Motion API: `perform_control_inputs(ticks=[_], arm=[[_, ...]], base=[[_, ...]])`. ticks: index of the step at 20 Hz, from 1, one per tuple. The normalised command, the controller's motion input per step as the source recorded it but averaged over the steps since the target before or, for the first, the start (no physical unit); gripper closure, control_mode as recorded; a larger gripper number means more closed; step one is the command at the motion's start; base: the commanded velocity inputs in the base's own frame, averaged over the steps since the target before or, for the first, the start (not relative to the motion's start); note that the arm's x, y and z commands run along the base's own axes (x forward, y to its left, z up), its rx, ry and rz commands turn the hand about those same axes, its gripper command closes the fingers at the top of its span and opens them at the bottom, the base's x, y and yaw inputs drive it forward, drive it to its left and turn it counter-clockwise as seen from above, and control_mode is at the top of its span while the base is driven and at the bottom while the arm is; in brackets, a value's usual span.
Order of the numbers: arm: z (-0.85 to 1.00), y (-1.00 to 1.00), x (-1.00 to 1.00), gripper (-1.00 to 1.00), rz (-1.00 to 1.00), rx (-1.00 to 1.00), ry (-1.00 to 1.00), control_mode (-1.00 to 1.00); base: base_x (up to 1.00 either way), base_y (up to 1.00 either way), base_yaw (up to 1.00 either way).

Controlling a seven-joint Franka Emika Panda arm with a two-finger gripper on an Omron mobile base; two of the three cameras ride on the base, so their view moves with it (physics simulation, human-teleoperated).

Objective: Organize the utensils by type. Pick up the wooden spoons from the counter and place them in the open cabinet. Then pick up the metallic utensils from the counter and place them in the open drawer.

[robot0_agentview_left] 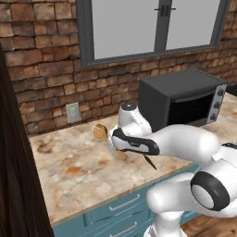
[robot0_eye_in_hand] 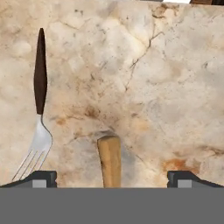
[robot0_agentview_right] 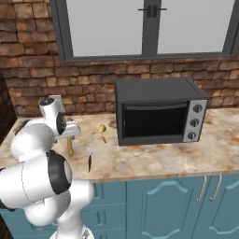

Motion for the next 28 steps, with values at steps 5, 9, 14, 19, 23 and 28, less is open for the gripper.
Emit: perform_control_inputs(ticks=[5,9,14,19,23,28], arm=[[-0.60,0.02,0.54,-1.00,0.00,0.00,0.08,-1.00],[-0.61,0.00,0.44,-1.00,0.00,0.00,0.07,-1.00],[-0.53,0.10,0.32,-1.00,0.00,0.00,0.00,-1.00],[-0.52,0.14,0.33,-1.00,0.00,0.00,0.00,-1.00],[-0.51,0.04,0.31,1.00,0.00,0.00,0.00,-1.00],[-0.52,0.01,0.16,1.00,0.00,0.02,0.00,-1.00]], base=[[0.00,0.00,0.00],[0.00,0.00,0.00],[0.00,0.00,0.00],[0.00,0.00,0.00],[0.00,0.00,0.00],[0.00,0.00,0.00]])
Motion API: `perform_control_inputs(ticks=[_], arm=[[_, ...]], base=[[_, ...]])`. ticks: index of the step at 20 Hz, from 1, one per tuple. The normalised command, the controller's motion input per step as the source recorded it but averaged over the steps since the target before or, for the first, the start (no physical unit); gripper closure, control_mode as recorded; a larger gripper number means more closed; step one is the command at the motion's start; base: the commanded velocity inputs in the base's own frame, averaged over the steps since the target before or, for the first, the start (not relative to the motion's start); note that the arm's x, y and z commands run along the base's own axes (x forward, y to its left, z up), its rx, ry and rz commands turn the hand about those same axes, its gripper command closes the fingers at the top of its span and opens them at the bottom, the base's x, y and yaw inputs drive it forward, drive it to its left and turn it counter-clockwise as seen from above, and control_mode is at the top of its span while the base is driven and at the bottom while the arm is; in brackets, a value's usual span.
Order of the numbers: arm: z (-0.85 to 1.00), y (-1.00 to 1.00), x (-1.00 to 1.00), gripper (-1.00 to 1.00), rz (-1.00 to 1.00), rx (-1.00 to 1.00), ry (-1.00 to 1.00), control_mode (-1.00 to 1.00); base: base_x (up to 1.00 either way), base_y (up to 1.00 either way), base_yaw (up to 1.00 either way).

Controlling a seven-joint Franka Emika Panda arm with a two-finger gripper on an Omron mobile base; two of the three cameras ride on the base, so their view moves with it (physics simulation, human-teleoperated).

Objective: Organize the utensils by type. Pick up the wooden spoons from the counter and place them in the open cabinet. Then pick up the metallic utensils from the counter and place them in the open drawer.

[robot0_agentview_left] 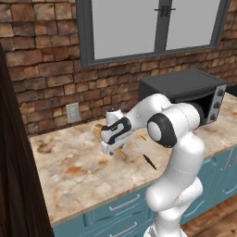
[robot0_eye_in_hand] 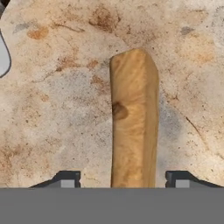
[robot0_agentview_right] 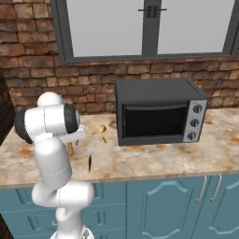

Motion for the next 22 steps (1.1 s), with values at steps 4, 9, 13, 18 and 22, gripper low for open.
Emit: perform_control_inputs(ticks=[4,9,13,18,22], arm=[[-0.62,-0.15,0.00,1.00,0.00,0.09,0.00,-1.00],[-0.57,-0.12,0.00,1.00,0.00,0.08,0.00,-1.00],[-0.51,0.00,-0.03,1.00,0.02,0.05,0.00,-1.00],[-0.01,0.00,-0.39,1.00,0.07,0.05,-0.12,-1.00],[0.62,0.00,-0.72,1.00,0.07,0.10,-0.33,-1.00]], base=[[0.00,0.00,0.00],[0.00,0.00,0.00],[0.00,0.00,0.00],[0.00,0.00,0.00],[0.00,0.00,0.00]])
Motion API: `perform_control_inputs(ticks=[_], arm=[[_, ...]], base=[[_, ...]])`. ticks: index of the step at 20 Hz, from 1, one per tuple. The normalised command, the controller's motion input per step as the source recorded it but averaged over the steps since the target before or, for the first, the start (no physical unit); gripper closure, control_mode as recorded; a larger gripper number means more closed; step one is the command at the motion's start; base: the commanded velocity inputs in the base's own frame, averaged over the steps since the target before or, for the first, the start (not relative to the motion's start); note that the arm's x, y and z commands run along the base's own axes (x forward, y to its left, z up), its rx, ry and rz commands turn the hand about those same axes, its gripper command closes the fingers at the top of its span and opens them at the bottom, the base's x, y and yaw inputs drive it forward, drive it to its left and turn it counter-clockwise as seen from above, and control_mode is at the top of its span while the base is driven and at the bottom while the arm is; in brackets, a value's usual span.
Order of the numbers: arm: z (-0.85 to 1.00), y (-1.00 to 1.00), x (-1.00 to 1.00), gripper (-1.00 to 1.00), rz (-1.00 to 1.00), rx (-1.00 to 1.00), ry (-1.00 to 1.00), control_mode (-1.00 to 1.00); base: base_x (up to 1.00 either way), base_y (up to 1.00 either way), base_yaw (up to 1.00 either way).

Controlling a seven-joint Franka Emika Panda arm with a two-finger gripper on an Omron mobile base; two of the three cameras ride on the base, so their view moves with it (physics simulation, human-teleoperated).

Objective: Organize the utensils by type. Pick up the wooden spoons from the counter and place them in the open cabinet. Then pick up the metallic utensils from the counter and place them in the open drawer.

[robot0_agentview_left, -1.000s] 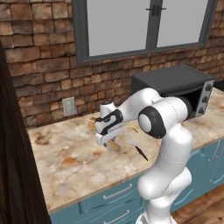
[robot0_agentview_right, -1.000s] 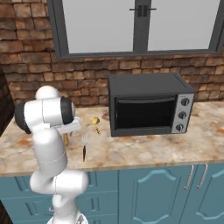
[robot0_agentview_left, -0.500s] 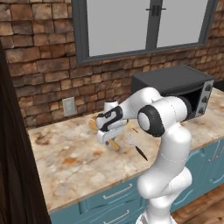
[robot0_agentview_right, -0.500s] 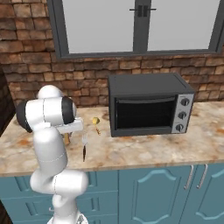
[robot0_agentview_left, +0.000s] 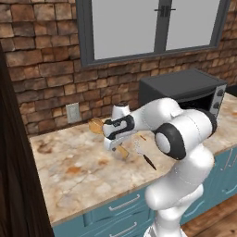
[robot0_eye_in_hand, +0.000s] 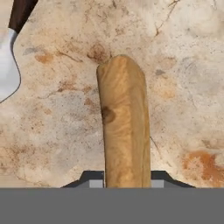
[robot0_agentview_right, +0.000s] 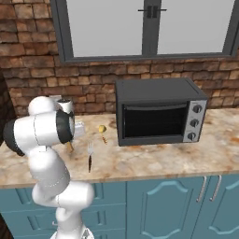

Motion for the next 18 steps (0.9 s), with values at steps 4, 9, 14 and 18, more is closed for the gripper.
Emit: perform_control_inputs(ticks=[4,9,14,18], arm=[[0.94,-0.07,-0.82,1.00,0.00,0.22,-0.37,-1.00],[1.00,-0.17,-0.70,1.00,0.03,0.10,-0.17,-1.00],[1.00,-0.18,-0.60,1.00,0.02,-0.05,-0.03,-1.00],[1.00,-0.41,-0.59,1.00,-0.01,-0.11,0.00,-1.00]], base=[[0.00,0.00,0.00],[0.00,0.00,0.00],[0.00,0.00,0.00],[0.00,0.00,0.00]])
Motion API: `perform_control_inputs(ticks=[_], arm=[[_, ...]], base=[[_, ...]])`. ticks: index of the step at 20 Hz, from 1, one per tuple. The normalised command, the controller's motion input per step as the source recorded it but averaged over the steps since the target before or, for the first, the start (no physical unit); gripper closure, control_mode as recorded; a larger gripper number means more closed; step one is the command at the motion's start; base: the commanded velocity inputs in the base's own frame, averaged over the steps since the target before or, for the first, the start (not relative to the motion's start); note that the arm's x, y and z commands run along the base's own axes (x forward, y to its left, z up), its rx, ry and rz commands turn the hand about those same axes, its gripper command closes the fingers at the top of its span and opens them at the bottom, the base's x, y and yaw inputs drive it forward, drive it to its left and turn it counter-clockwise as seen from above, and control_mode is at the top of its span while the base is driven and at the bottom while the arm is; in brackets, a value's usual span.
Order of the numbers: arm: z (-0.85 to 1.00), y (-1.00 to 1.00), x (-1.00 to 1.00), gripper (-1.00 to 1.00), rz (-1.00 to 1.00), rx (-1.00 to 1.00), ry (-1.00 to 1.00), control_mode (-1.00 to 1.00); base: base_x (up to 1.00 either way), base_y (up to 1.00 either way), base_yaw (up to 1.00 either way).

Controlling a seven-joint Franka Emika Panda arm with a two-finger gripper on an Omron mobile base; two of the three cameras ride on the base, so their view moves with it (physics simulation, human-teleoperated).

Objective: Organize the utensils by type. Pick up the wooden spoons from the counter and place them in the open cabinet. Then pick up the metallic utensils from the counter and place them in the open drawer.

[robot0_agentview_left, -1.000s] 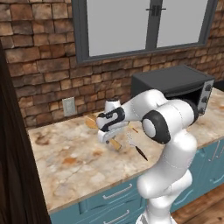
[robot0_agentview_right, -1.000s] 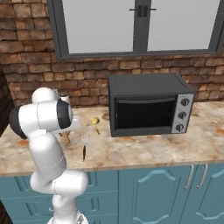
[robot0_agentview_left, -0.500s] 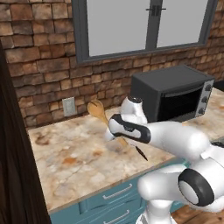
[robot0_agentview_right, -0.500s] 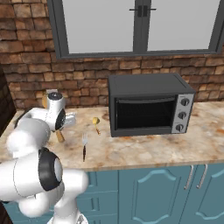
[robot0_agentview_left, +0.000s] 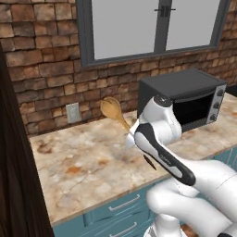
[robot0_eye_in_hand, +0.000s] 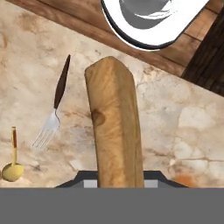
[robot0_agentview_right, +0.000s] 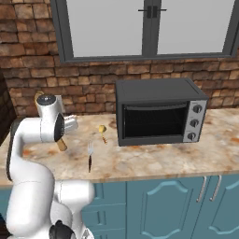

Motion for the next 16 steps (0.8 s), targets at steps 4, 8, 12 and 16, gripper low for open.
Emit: perform_control_inputs(ticks=[4,8,12,16], arm=[[0.60,-0.43,-0.55,1.00,-0.01,-0.05,0.00,-1.00],[-0.01,-0.47,-0.60,1.00,0.00,0.00,0.00,-1.00],[-0.15,-0.57,-0.54,1.00,0.00,0.00,-0.03,-1.00],[-0.14,-0.51,-0.41,1.00,0.00,0.00,-0.05,-1.00]], base=[[0.00,0.00,0.00],[0.00,0.00,0.00],[0.00,0.00,0.00],[0.00,0.00,0.00]])
